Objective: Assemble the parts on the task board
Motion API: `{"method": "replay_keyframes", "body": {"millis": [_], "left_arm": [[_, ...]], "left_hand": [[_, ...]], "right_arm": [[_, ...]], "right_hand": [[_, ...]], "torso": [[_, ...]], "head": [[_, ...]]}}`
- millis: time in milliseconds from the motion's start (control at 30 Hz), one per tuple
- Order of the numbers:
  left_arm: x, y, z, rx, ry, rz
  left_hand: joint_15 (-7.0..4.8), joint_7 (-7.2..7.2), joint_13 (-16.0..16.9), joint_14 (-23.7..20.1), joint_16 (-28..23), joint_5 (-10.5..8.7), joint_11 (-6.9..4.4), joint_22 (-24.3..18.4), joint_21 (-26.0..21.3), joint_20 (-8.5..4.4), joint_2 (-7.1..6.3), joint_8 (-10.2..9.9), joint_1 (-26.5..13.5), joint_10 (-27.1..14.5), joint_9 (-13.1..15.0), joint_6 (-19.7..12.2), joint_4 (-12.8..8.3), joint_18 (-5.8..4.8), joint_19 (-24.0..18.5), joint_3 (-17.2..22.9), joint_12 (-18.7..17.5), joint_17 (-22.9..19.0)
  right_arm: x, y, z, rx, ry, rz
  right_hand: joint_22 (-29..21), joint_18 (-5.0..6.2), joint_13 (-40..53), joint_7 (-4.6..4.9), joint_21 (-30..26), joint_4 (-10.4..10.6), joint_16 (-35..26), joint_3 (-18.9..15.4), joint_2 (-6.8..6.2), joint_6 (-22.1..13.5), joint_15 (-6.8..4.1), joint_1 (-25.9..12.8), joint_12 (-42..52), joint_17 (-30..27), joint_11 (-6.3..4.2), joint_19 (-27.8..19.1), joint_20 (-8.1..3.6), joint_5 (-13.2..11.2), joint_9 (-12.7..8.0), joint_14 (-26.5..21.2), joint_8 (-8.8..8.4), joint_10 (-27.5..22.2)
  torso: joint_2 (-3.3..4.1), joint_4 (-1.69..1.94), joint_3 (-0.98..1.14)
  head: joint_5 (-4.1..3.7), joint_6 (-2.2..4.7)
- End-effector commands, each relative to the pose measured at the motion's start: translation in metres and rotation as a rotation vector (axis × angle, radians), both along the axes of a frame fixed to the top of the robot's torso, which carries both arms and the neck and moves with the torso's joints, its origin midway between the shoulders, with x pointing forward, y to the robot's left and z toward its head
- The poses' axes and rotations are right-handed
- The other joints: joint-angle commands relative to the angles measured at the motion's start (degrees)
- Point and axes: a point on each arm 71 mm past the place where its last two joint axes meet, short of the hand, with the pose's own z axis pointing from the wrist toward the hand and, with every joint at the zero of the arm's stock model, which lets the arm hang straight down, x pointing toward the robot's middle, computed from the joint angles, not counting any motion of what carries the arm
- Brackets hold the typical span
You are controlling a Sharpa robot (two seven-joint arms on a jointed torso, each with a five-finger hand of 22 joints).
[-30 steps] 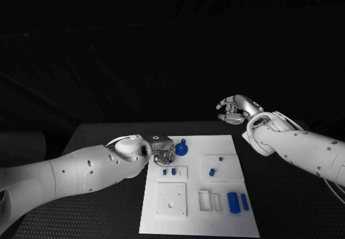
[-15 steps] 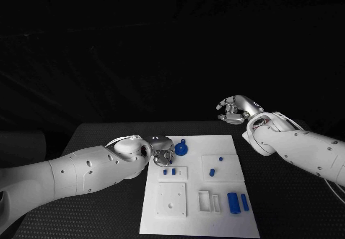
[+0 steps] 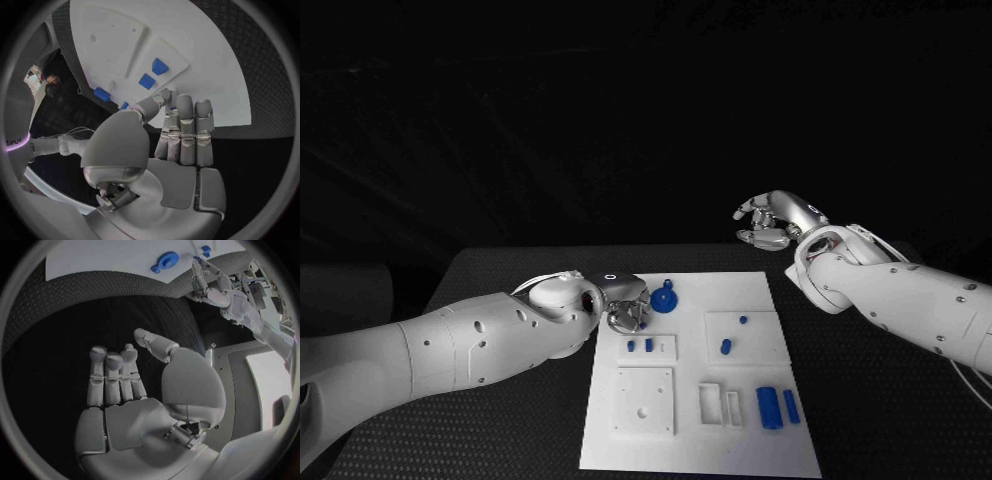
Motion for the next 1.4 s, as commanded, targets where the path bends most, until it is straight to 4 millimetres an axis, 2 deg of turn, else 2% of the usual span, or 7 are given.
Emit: {"method": "replay_keyframes", "body": {"millis": [33,1033,1400], "left_arm": [[0.0002,-0.0016,0.0001,-0.013,0.006,-0.001],[0.0037,0.0005,-0.0024,-0.035,0.014,0.035],[0.0045,0.0013,-0.0036,-0.034,0.031,0.045]], "left_hand": [[-0.18,-0.11,0.1,0.4,-0.2,0.21,-0.02,0.1,0.2,-0.36,0.41,0.1,0.0,0.5,0.0,0.4,0.2,3.62,0.0,0.1,-0.3,0.1],[-0.15,-0.06,0.2,0.4,-0.3,0.2,0.01,0.1,0.1,-0.34,0.56,0.1,-0.1,0.4,0.0,0.3,0.3,3.6,0.1,0.2,-0.5,0.2],[0.17,0.28,0.2,0.2,-0.5,0.34,0.36,0.3,-0.1,-0.15,1.51,-0.4,-0.3,-0.4,0.0,-0.6,0.8,3.56,-0.2,0.3,-1.4,0.6]], "right_arm": [[-0.0004,0.0022,0.0004,-0.003,-0.001,0.015],[-0.0014,0.0009,0.0006,-0.004,0.002,0.017],[-0.0019,0.0014,0.0007,-0.004,0.002,0.02]], "right_hand": [[0.0,1.15,-0.1,0.36,-0.3,-0.1,-0.1,-0.3,0.41,0.0,-0.04,-0.1,-0.3,-0.1,-0.05,-0.4,0.16,0.1,-0.1,-0.3,-0.28,-0.3],[0.0,1.15,-0.1,0.36,-0.3,0.0,-0.1,-0.5,0.43,0.1,-0.03,-0.3,-0.2,-0.1,-0.05,-0.5,0.21,0.1,-0.1,-0.3,-0.24,-0.3],[0.0,1.15,-0.2,0.36,-0.3,0.1,-0.1,-0.6,0.44,0.0,-0.03,-0.4,-0.2,-0.2,-0.05,-0.5,0.24,0.1,-0.1,-0.3,-0.24,-0.3]], "torso": [[0.0,0.0,-0.01],[0.0,0.01,0.0],[-0.02,0.02,0.01]], "head": [[-0.01,-0.01],[0.1,0.08],[0.12,0.08]]}}
